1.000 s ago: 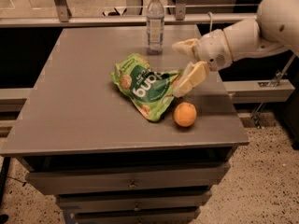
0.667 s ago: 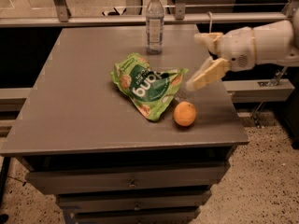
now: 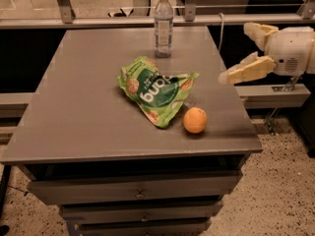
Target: Move green rice chip bag near orange
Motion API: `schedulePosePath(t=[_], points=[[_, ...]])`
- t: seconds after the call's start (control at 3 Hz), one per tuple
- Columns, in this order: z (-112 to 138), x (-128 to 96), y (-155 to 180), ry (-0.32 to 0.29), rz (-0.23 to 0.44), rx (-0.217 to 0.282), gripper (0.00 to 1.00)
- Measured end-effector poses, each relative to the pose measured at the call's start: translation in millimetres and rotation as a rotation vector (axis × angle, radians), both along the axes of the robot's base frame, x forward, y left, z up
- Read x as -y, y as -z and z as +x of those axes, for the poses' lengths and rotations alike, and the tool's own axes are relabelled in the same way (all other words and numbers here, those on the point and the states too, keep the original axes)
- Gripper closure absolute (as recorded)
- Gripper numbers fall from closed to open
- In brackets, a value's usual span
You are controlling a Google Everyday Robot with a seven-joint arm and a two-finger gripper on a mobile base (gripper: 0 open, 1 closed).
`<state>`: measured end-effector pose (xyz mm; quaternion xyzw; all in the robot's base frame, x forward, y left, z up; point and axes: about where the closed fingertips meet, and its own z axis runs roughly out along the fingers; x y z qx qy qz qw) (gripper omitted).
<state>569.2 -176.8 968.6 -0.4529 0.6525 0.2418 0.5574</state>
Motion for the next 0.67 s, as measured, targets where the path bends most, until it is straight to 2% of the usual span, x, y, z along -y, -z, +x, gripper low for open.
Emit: schedulePosePath(t=[0.67], points=[[7.6, -2.3, -2.4, 0.005, 0.003, 0.018, 0.0]])
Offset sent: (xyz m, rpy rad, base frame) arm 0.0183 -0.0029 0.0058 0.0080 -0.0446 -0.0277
